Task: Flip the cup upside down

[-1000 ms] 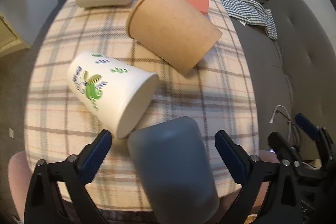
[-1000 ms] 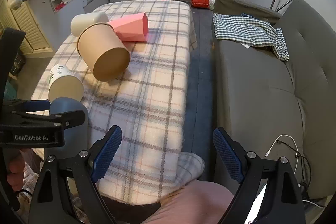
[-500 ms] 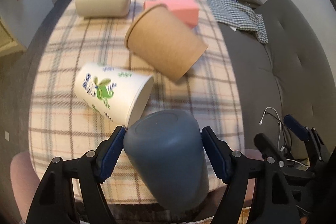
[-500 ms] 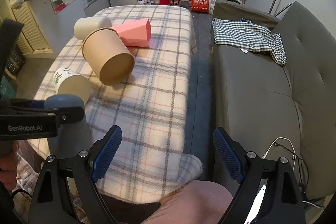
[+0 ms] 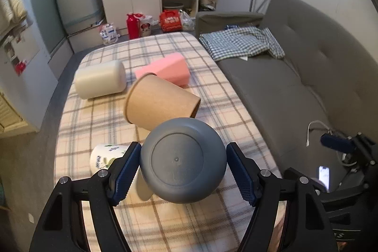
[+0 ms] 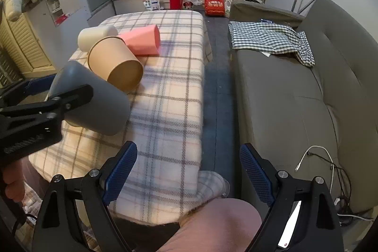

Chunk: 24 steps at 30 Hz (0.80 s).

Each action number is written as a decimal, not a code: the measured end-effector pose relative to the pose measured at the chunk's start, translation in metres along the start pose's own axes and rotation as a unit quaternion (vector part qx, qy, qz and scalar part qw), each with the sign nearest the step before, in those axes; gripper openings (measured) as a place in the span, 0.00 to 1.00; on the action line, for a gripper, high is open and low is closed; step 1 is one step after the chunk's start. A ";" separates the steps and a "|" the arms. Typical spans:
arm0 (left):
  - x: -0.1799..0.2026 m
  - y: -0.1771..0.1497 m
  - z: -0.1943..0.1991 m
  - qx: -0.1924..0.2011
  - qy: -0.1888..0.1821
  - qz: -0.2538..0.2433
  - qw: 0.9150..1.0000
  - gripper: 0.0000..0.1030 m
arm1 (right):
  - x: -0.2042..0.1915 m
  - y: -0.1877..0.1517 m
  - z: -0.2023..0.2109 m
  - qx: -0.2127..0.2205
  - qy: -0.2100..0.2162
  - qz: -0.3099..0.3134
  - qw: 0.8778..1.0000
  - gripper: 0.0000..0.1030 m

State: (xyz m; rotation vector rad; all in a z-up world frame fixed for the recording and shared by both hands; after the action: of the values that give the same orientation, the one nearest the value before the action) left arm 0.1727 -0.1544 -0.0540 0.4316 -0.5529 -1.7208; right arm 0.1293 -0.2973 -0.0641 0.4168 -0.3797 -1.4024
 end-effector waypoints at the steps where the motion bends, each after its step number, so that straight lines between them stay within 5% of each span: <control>1: 0.001 0.000 -0.002 -0.003 -0.001 -0.001 1.000 0.73 | 0.001 -0.001 -0.001 -0.002 -0.001 -0.002 1.000 0.86; 14: 0.023 -0.010 -0.009 -0.008 0.024 -0.073 0.997 0.73 | 0.014 -0.004 -0.008 -0.002 -0.001 -0.025 1.000 0.86; 24: 0.019 0.001 0.016 0.014 -0.024 -0.034 0.999 0.78 | 0.021 -0.003 0.015 0.017 -0.005 -0.037 0.999 0.87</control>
State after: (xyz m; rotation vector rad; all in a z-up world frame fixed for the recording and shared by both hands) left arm 0.1604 -0.1709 -0.0408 0.4334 -0.6035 -1.7945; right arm 0.1222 -0.3189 -0.0527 0.4558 -0.3995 -1.4715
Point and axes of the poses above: each gripper's, at about its wrist camera, not at the fingertips, and z roughly against the way its jaws point, x to its right, y to its top, the point moved 8 cm from there along -z, roughly the way its jaws point, and after that the axes turned 2 degrees about -x, right-handed, at the moved point
